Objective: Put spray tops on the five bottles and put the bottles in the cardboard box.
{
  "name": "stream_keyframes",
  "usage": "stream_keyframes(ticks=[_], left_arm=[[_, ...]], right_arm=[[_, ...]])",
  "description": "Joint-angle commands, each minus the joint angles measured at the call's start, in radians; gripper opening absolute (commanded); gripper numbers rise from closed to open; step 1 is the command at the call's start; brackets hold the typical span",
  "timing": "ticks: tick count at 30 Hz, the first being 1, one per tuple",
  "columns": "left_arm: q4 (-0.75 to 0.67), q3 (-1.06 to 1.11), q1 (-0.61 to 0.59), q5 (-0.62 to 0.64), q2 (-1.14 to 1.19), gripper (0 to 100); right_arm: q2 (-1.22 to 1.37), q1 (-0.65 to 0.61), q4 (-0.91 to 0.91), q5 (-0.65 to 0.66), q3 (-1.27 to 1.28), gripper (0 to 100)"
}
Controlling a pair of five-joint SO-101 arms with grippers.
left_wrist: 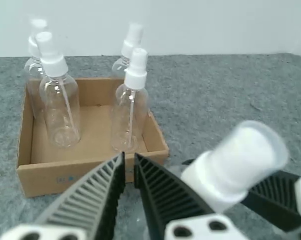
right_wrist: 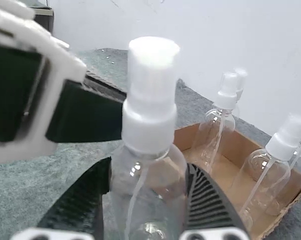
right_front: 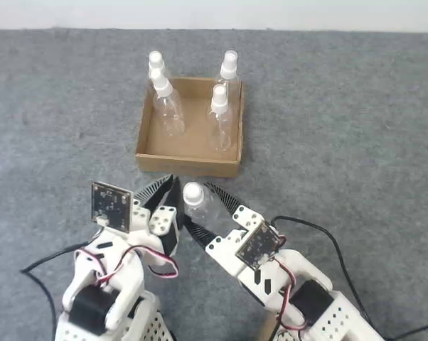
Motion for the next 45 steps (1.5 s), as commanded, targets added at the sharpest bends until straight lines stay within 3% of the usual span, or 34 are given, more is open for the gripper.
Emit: stream_keyframes(ticks=[1,13,18,26,33,39,45], left_arm=[[-0.064,-0.005,-0.081,-0.002,-0.018,3],[-0.163,0.002,-0.400,0.002,-0.018,3],[-0.164,-0.002,-0.519,0.132,-0.018,3],[-0.163,0.016,-0.615,0.192,-0.018,3],[-0.269,0.081,-0.698,0.230,-0.018,3],[-0.417,0.174,-0.698,0.285,-0.018,3],[-0.460,0.193,-0.709,0.285,-0.018,3]], right_arm=[[-0.012,0.054,-0.002,-0.006,0.020,0.6],[-0.022,0.133,-0.002,-0.012,0.020,0.6],[-0.022,0.142,-0.004,-0.006,0.015,0.6],[-0.012,0.208,0.084,-0.003,-0.161,0.6],[-0.010,0.206,0.097,0.041,-0.301,0.6],[0.044,0.206,-0.027,0.074,-0.339,0.6],[0.328,0.206,-0.213,0.071,-0.427,0.6]])
